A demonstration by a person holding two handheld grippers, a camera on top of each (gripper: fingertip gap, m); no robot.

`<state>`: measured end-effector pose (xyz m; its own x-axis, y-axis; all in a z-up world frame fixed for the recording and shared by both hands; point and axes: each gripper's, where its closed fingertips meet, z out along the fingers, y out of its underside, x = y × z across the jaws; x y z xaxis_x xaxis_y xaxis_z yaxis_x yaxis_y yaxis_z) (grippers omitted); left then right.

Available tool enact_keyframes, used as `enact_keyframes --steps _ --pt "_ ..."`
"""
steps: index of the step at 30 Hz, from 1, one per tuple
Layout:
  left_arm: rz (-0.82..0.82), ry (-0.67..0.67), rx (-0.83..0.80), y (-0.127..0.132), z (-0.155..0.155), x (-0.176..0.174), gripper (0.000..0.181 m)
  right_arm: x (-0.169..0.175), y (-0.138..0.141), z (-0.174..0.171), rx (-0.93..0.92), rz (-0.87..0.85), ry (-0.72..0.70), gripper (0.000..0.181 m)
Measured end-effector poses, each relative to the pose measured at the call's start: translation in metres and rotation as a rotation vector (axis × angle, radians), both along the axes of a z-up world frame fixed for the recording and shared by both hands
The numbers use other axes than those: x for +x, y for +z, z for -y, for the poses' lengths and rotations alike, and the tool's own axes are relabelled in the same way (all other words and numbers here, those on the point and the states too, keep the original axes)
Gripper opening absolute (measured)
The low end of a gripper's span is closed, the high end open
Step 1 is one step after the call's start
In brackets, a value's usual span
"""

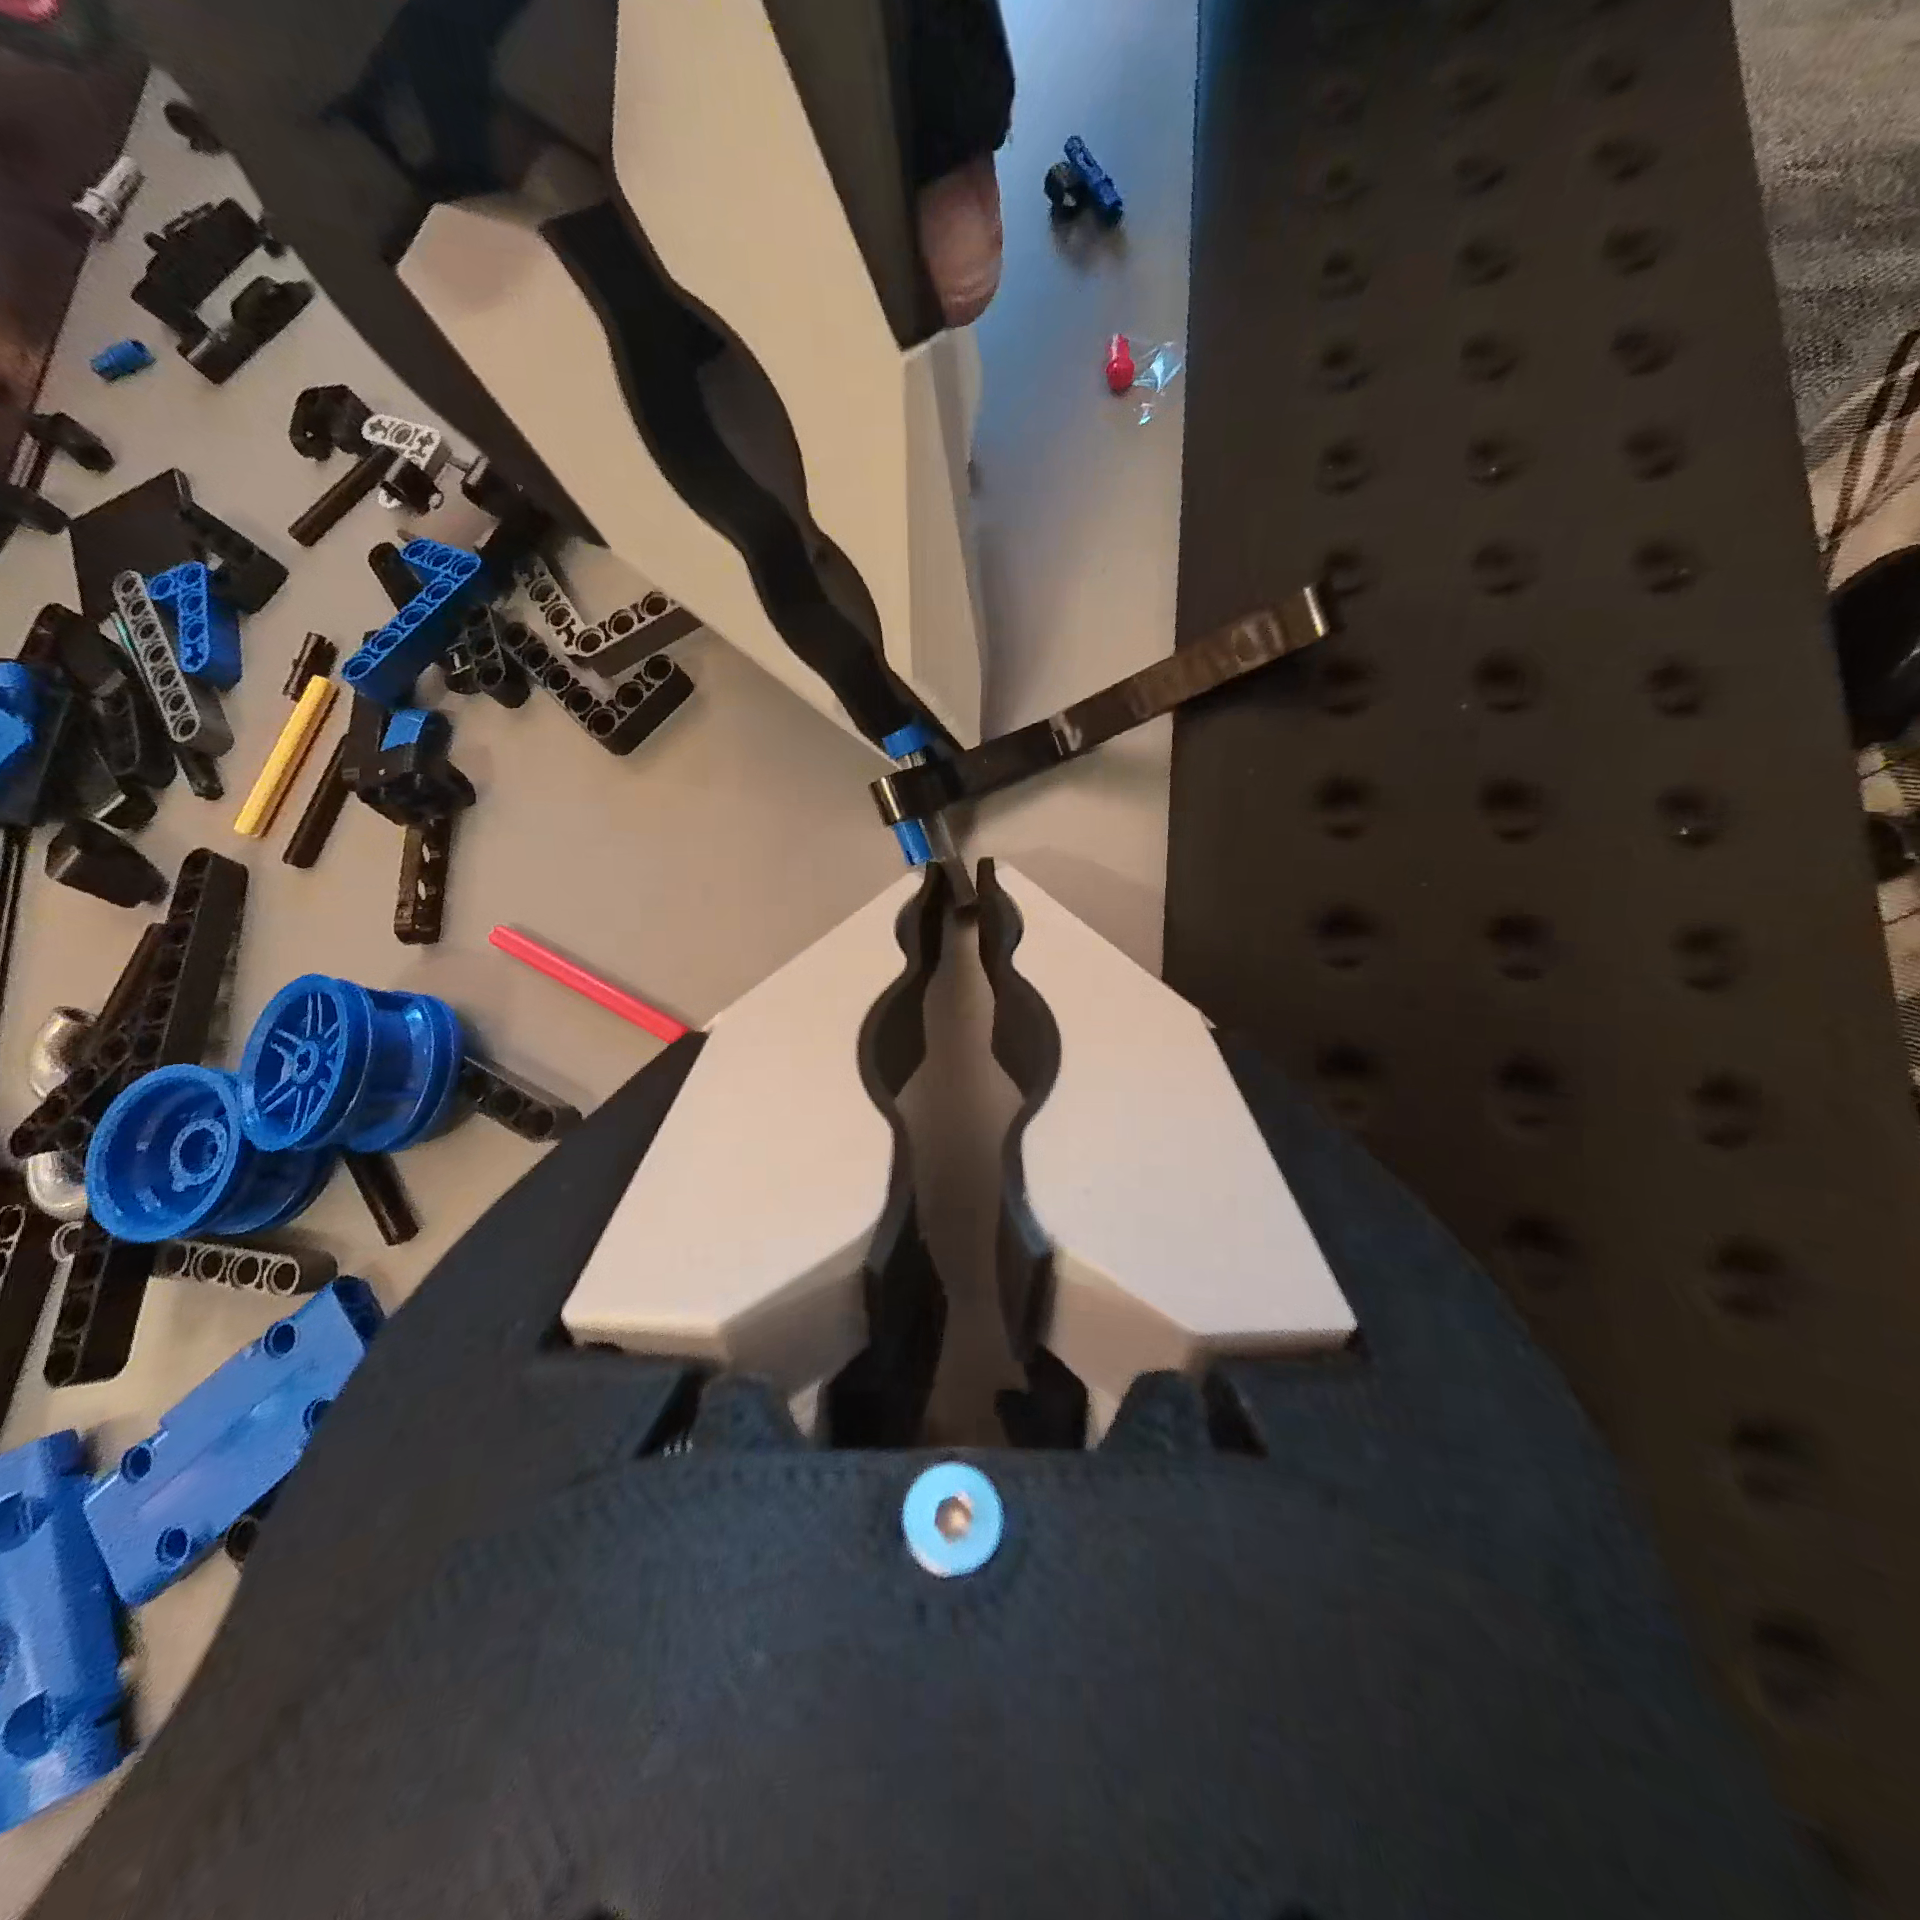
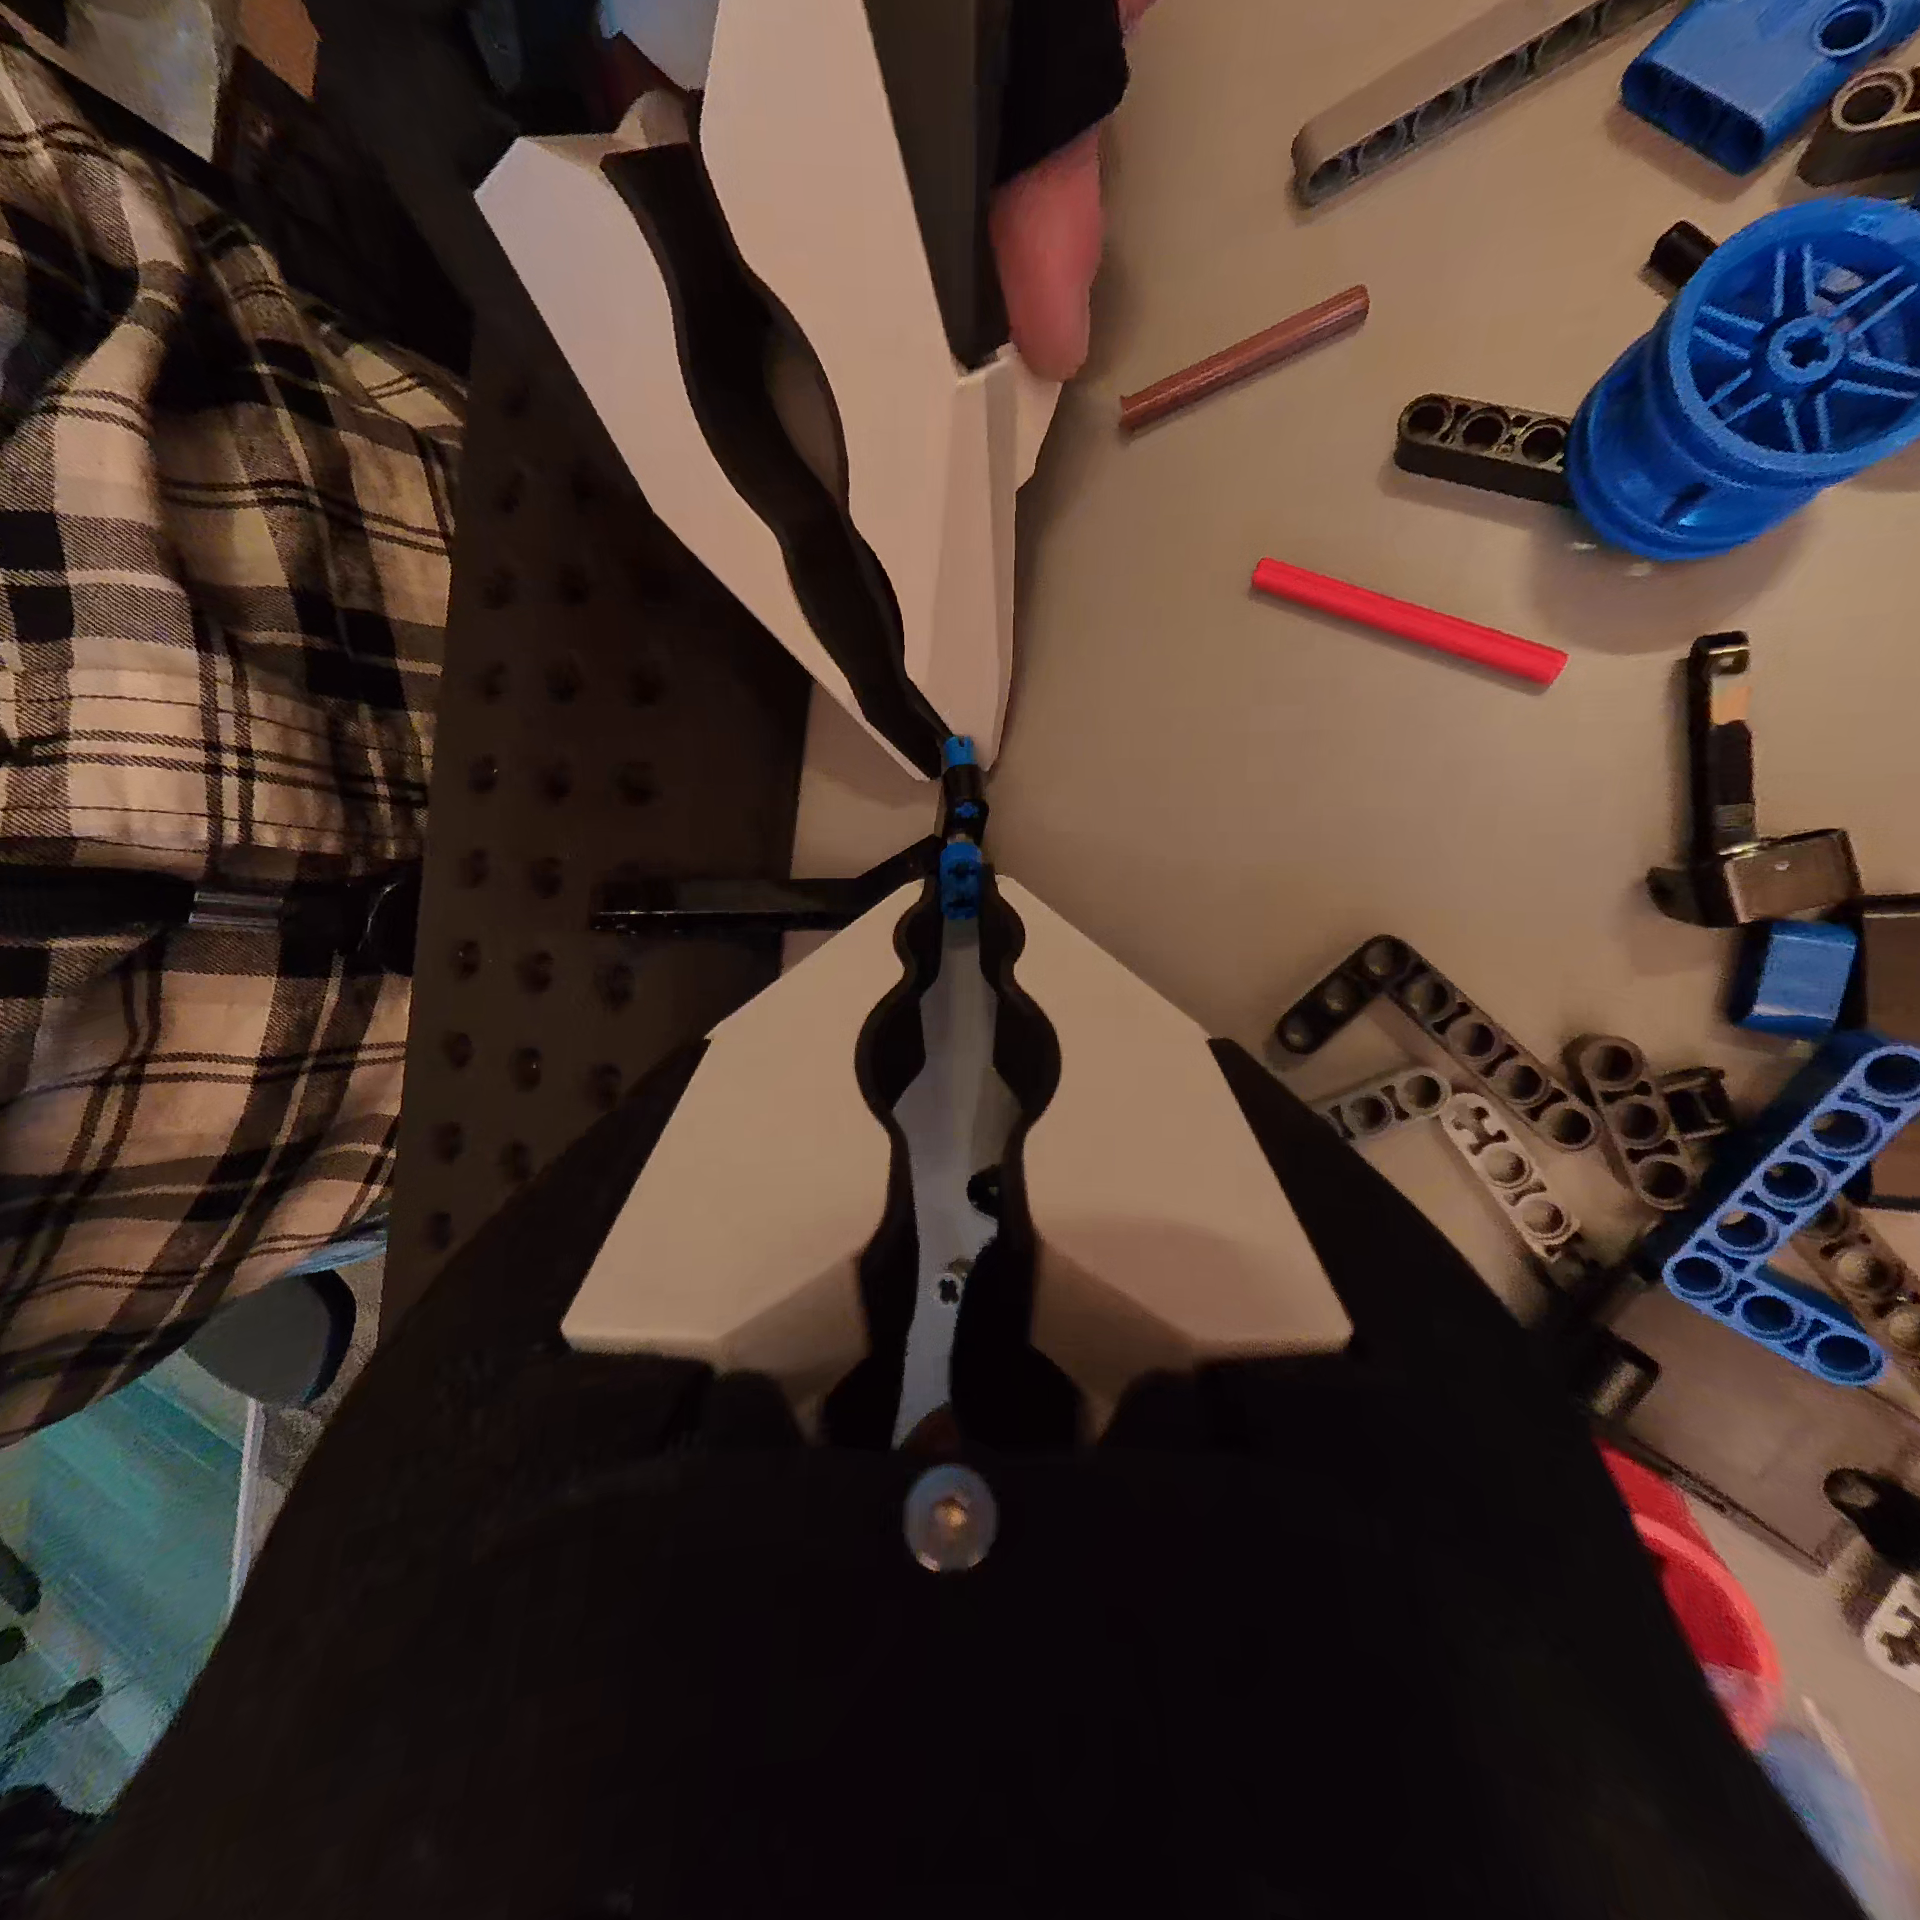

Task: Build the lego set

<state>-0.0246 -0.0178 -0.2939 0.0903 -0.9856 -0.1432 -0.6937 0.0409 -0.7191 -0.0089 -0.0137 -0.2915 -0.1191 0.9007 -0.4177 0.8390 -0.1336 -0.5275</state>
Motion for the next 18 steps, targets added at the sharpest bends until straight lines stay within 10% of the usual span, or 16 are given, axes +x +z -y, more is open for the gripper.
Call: enact_keyframes --steps 18 --pt "-0.007 0.012 0.127 0.0004 -0.0067 0.0034 0.0 -0.0026 -0.0009 0.0018 0.026 0.017 -0.032 0.003"
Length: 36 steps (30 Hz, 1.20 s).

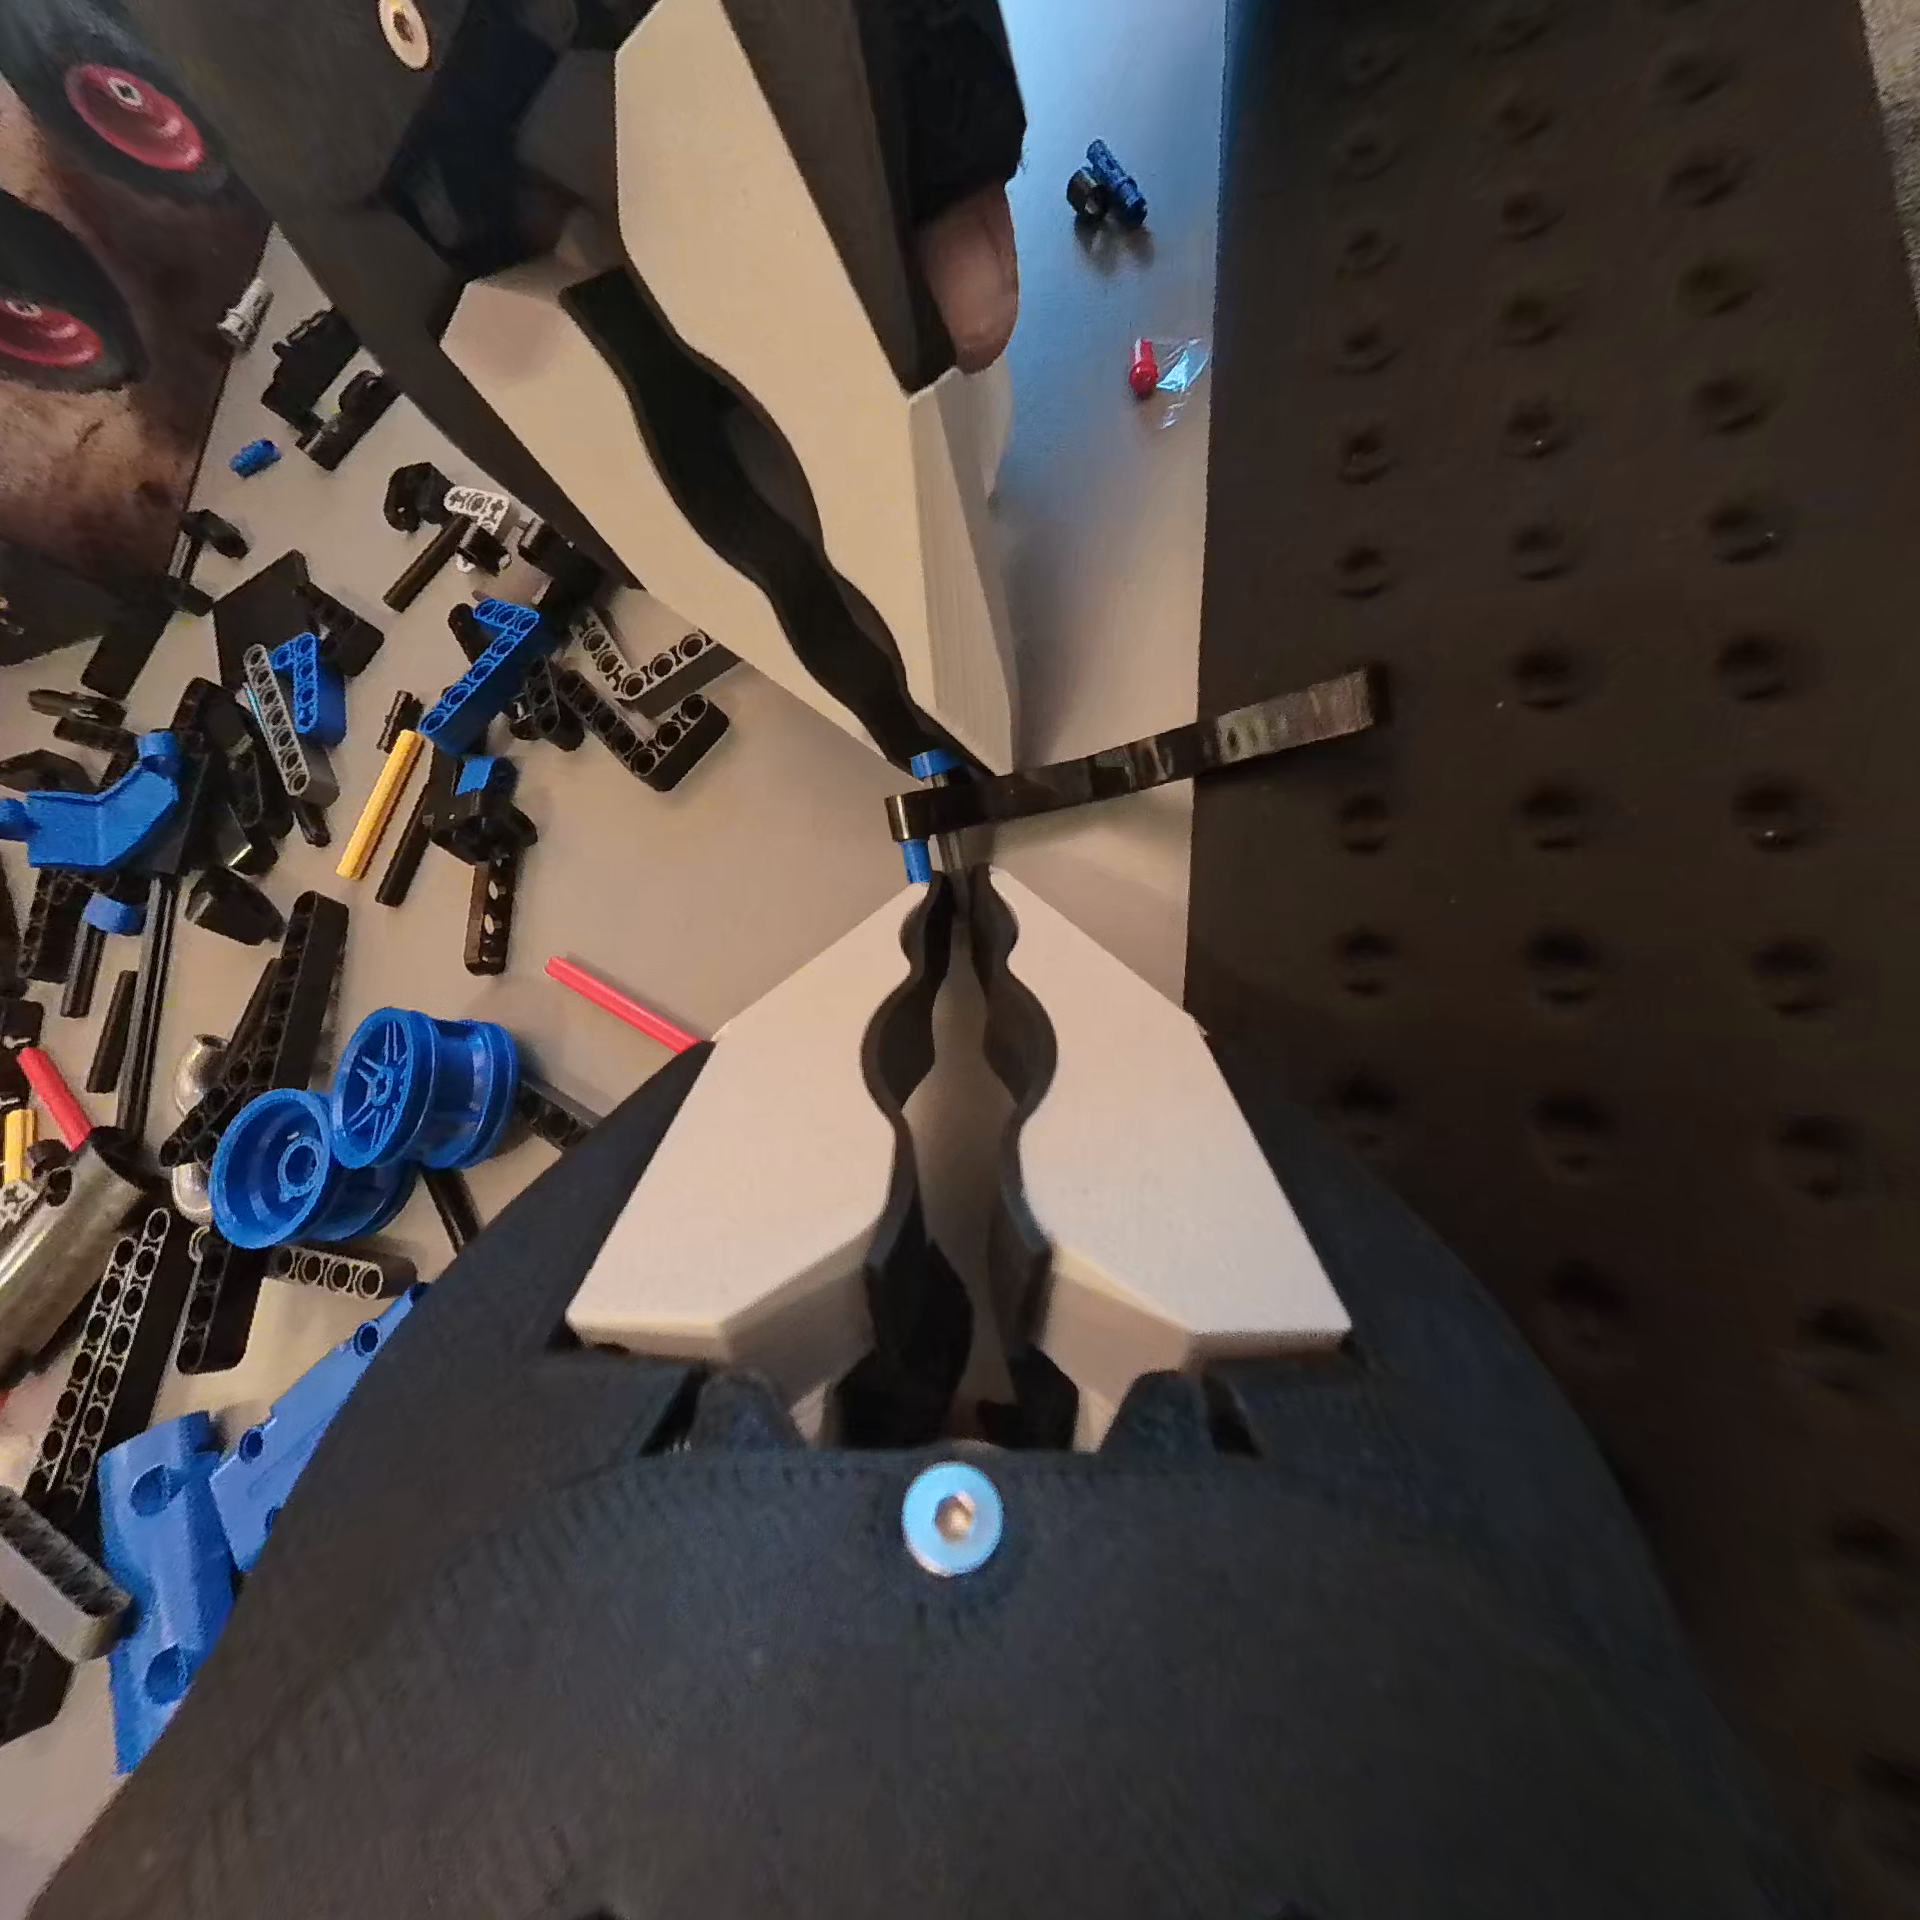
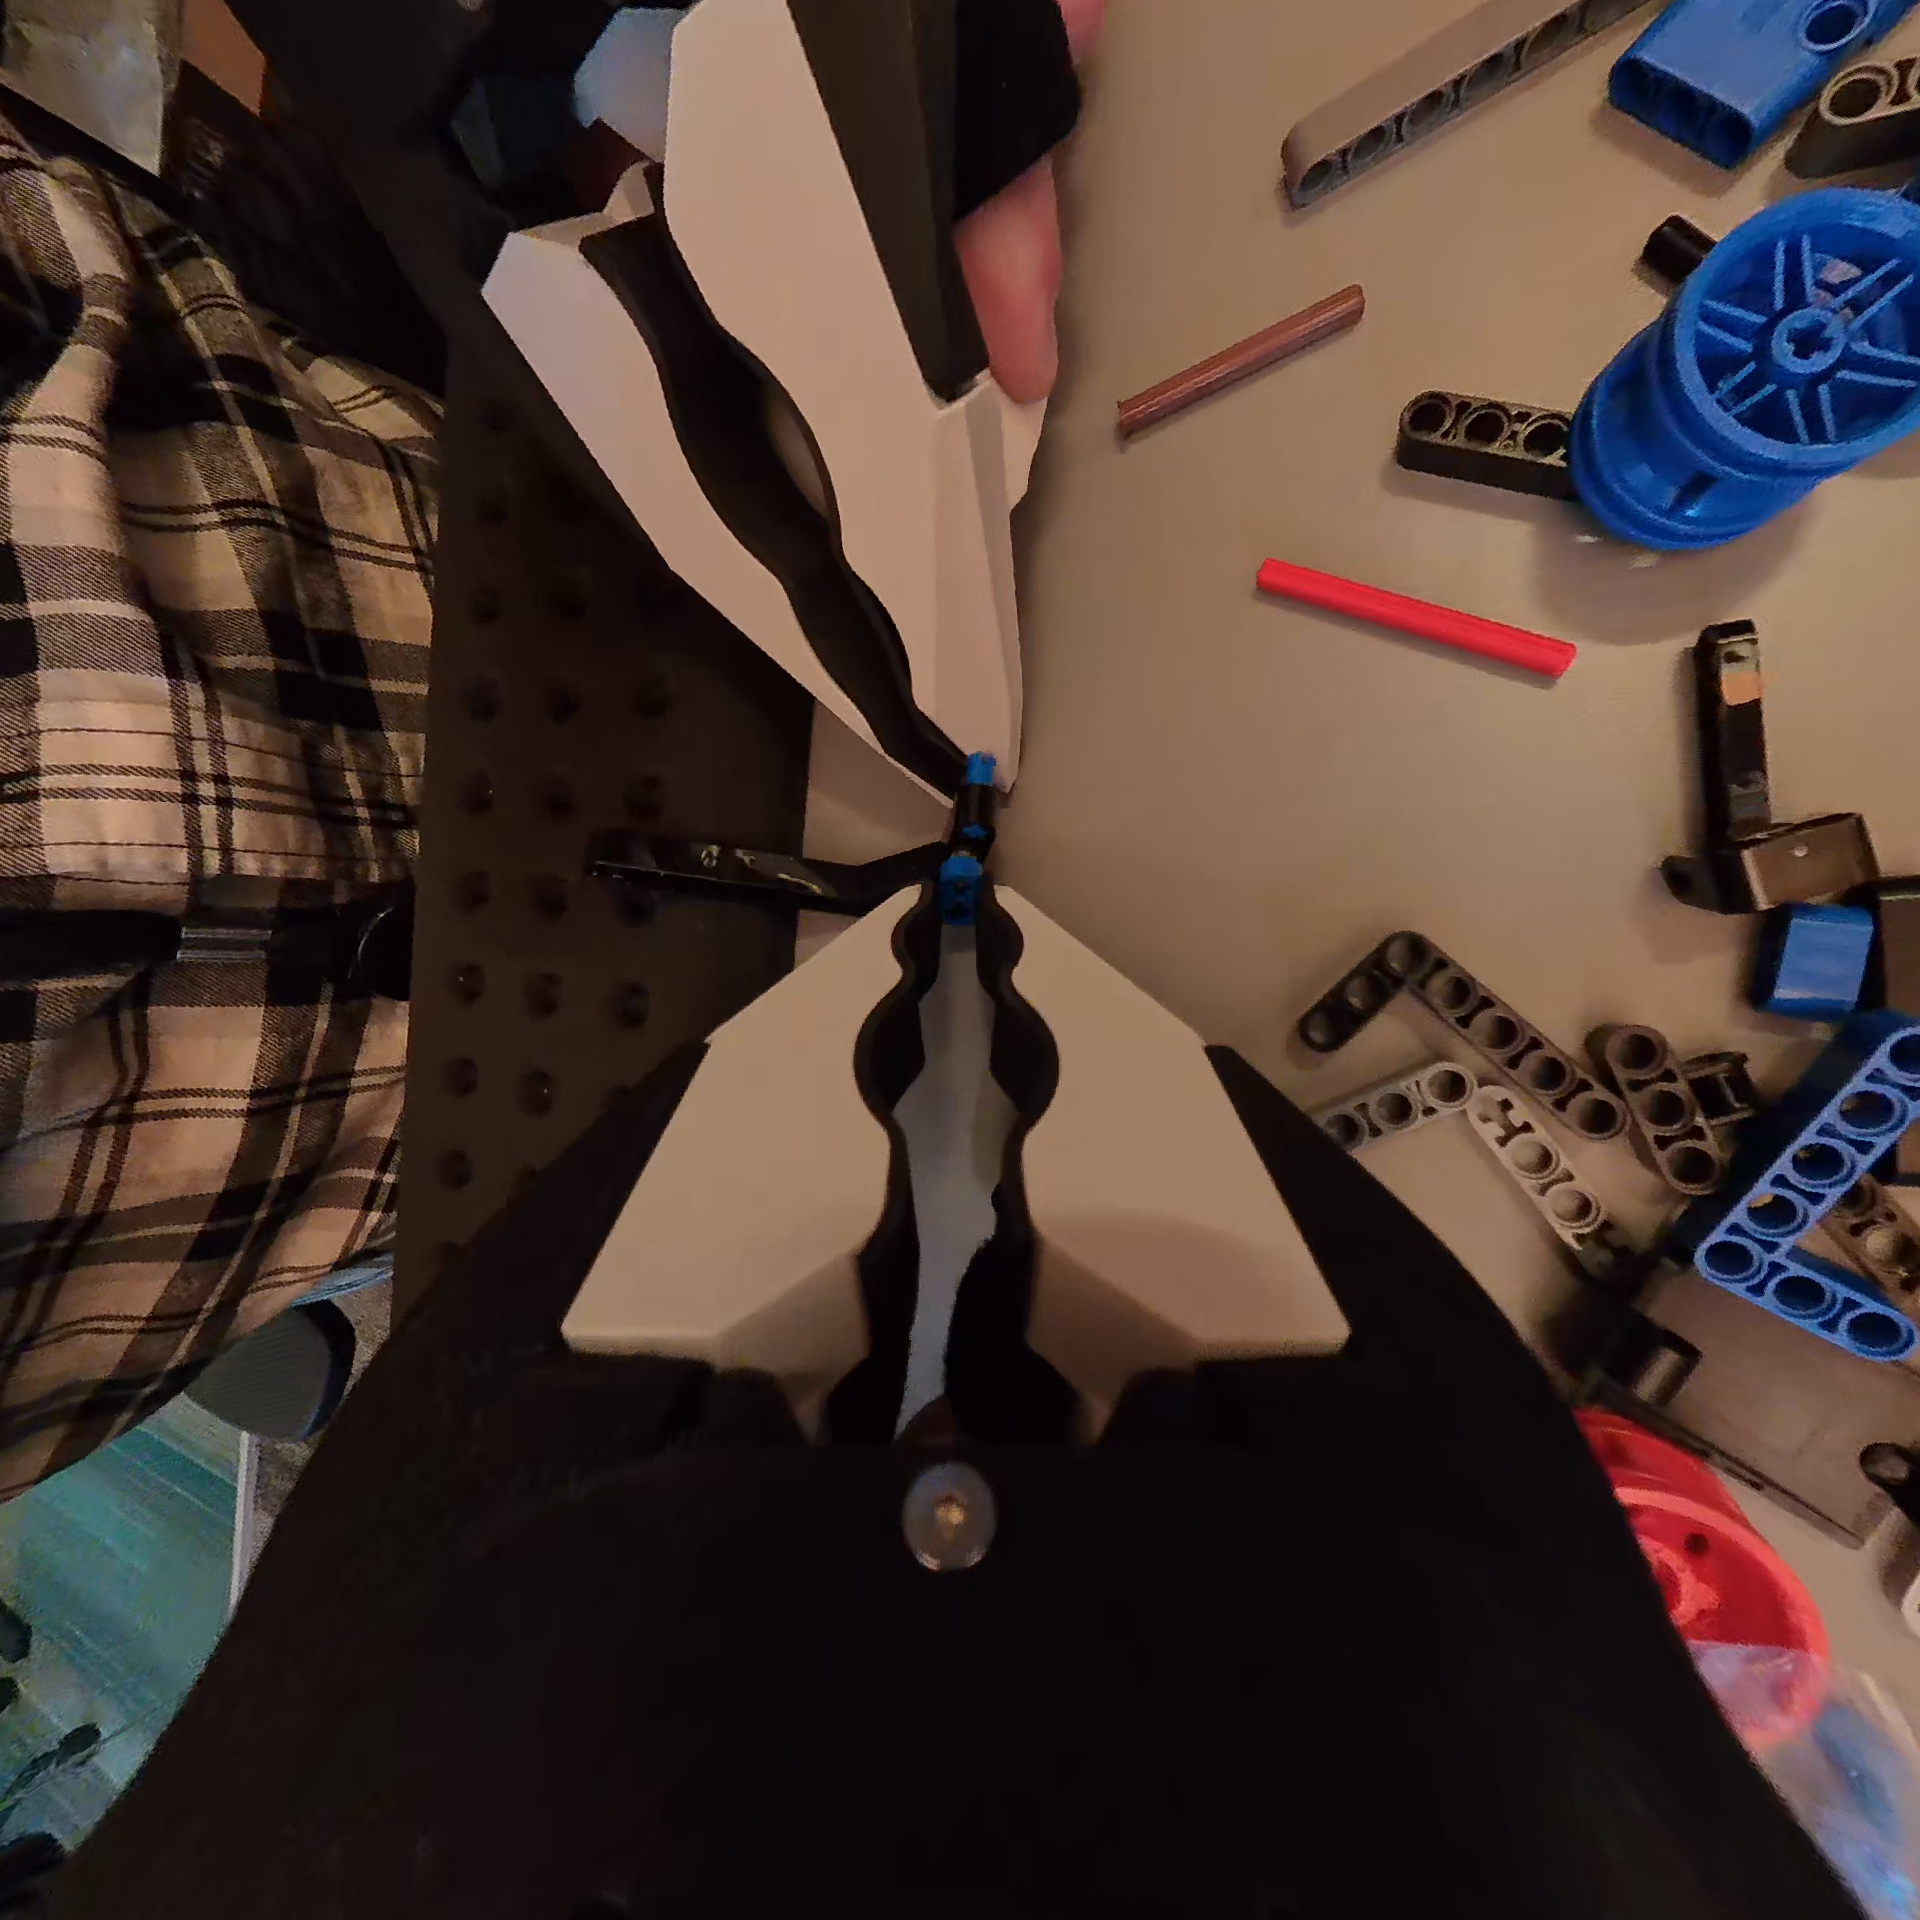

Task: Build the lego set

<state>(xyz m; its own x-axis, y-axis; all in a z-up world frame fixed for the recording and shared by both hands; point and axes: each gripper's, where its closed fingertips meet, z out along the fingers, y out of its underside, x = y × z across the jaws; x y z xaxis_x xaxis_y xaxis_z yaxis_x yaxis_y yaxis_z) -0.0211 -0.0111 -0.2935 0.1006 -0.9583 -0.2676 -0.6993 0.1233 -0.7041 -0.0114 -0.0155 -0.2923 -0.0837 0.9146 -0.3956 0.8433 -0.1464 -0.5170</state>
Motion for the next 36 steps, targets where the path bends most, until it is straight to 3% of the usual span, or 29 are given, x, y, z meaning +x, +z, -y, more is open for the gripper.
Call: enact_keyframes --steps 11,15,19,36 --pt "0.01 -0.007 0.027 0.001 -0.004 0.0 0.002 0.002 -0.001 -0.001 0.05 -0.028 -0.057 0.005" --pt "-0.006 -0.023 -0.044 0.001 -0.001 -0.008 0.015 0.003 -0.001 -0.001 0.075 -0.06 -0.084 0.005" --pt "-0.009 -0.044 -0.074 -0.001 -0.003 -0.008 0.0 0.004 -0.001 0.0 0.091 -0.091 -0.089 0.005" --pt "0.011 -0.084 0.006 -0.001 -0.004 0.007 0.0 0.004 -0.001 -0.001 0.097 -0.11 -0.134 0.004"
